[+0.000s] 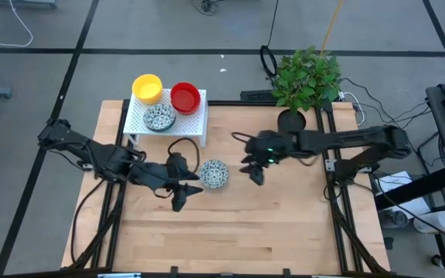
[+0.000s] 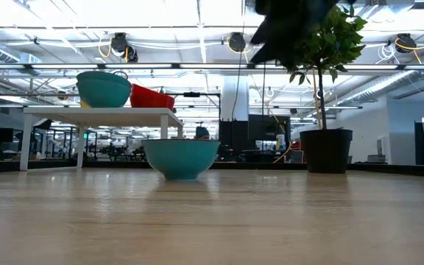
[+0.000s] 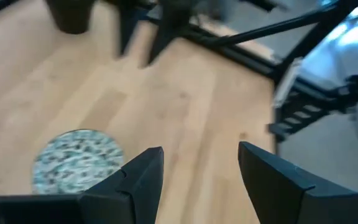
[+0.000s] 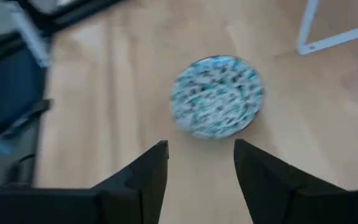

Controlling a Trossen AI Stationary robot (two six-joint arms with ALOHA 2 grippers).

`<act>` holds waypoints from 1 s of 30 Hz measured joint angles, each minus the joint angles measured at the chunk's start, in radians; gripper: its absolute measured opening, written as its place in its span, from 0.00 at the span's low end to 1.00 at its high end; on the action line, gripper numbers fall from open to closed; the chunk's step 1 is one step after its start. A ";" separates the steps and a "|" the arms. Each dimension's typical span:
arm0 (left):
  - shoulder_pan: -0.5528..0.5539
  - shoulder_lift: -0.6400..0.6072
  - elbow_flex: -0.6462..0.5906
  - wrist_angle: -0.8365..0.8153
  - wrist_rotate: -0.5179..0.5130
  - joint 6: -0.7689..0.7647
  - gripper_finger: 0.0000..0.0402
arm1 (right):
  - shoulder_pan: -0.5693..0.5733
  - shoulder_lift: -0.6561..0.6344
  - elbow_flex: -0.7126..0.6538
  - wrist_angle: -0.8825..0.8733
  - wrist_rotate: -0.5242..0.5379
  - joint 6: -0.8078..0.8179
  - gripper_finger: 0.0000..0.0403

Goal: Pick & Place Mini bowls
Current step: Stack the white patterned bowl on the white patterned bowl on the shelf

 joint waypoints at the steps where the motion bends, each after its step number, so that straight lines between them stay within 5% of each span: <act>1: 0.006 0.007 0.000 -0.011 -0.008 0.006 0.53 | 0.016 -0.037 -0.018 -0.001 0.000 0.015 0.42; 11: 0.090 0.123 0.000 -0.060 0.030 0.082 0.54 | 0.215 -0.403 -0.236 0.027 0.206 0.212 0.44; 15: 0.119 0.186 0.000 -0.053 0.091 0.110 0.59 | 0.296 -0.512 -0.343 0.132 0.214 0.309 0.46; 30: 0.135 0.421 0.000 -0.057 0.123 0.387 0.68 | 0.488 -0.711 -0.729 0.644 0.323 0.340 0.46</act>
